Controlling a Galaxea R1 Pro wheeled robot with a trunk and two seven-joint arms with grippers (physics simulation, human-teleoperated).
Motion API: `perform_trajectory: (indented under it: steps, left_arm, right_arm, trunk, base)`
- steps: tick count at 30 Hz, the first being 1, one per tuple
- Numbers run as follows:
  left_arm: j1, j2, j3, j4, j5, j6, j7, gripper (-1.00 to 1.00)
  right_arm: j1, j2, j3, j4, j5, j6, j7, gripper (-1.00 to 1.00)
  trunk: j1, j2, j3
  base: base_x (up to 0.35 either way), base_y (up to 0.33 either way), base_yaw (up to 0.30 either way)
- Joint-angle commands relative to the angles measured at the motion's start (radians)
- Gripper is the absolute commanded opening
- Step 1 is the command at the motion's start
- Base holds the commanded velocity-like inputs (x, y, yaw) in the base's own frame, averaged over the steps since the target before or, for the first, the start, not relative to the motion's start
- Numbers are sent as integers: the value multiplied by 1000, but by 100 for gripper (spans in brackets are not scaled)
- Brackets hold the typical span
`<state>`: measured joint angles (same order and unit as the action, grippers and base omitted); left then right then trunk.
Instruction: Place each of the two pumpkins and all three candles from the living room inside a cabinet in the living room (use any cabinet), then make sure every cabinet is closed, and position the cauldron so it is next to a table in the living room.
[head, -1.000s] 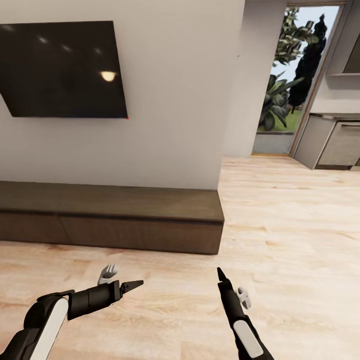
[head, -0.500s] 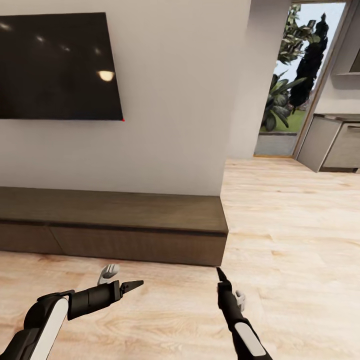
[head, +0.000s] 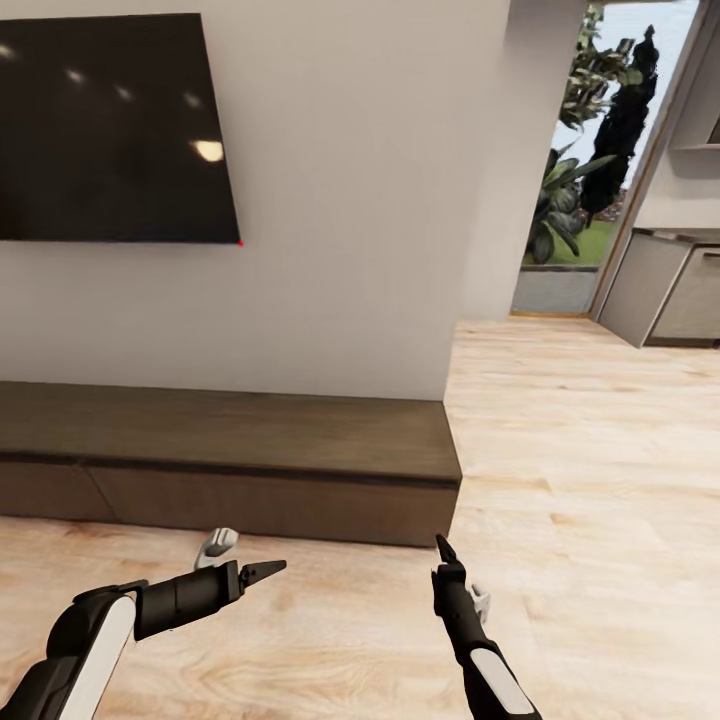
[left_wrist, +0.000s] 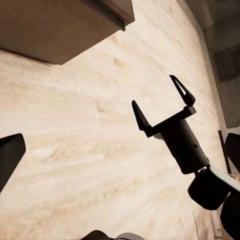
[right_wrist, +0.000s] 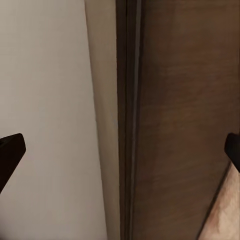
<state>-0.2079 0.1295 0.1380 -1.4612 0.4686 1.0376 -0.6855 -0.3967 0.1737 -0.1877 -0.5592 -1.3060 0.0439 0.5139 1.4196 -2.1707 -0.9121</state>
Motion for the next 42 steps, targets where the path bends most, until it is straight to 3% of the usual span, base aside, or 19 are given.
perform_trajectory:
  steps: [1, 17, 22, 24, 29, 32, 42]
  left_arm:
    - [0, 0, 2, 1, -4, 4, -6, 100]
    - [0, -1, 3, 6, -1, 5, -18, 100]
    - [11, 1, -2, 26, -1, 7, -82, 100]
    - [26, 0, -8, 38, -3, 8, -147, 100]
    - [64, 8, -15, 59, -5, 8, -220, 100]
    - [68, 13, -14, 61, -5, 9, -265, 100]
    - [70, 15, -14, 66, -5, 9, -294, 100]
  right_arm:
    - [-1, 1, -3, 1, -8, 4, 5, 100]
    - [-1, 1, -2, 2, -5, 2, 6, 100]
    - [-1, 1, -1, 2, -3, 2, 6, 100]
    - [-1, 1, -1, 2, -2, 1, 6, 100]
    - [-1, 1, -1, 2, -1, 1, 6, 100]
    - [-1, 1, -1, 2, 0, 1, 6, 100]
    - [-1, 1, 1, 2, 3, 2, 9, 100]
  trunk:
    - [0, 0, -1]
    - [0, 0, -1]
    - [0, 0, -1]
    - [0, 0, -1]
    - [0, 0, -1]
    - [12, -21, -10]
    - [50, -91, -42]
  base:
    - [257, 0, 0]
    - [244, 0, 0]
    - [31, 0, 0]
    - [4, 0, 0]
    - [1, 0, 0]
    - [0, 0, 0]
    - [0, 0, 0]
